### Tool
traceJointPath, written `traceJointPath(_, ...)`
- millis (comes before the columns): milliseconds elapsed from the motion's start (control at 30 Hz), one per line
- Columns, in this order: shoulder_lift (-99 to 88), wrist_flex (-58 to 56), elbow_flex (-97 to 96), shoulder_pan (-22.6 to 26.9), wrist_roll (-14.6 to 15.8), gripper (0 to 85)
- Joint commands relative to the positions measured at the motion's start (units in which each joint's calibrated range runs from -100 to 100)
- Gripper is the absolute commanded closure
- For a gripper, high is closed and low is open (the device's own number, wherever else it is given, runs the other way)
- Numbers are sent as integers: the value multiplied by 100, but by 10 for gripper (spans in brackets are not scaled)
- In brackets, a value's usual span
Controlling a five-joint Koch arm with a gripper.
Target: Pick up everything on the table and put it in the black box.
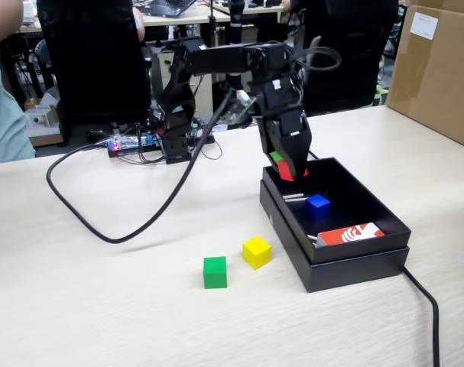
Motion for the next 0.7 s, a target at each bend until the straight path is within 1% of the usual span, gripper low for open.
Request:
traceJointPath(0,334,27,569,39,44,713)
traceJointPath(267,1079,79,787,93,103,705)
traceJointPath(300,1102,79,705,88,112,622)
traceJointPath(333,1102,79,669,88,107,588)
traceJointPath(367,1091,79,651,88,107,576)
traceJointPath(533,540,79,651,59,107,575)
traceJointPath(667,-412,79,642,-24,98,575)
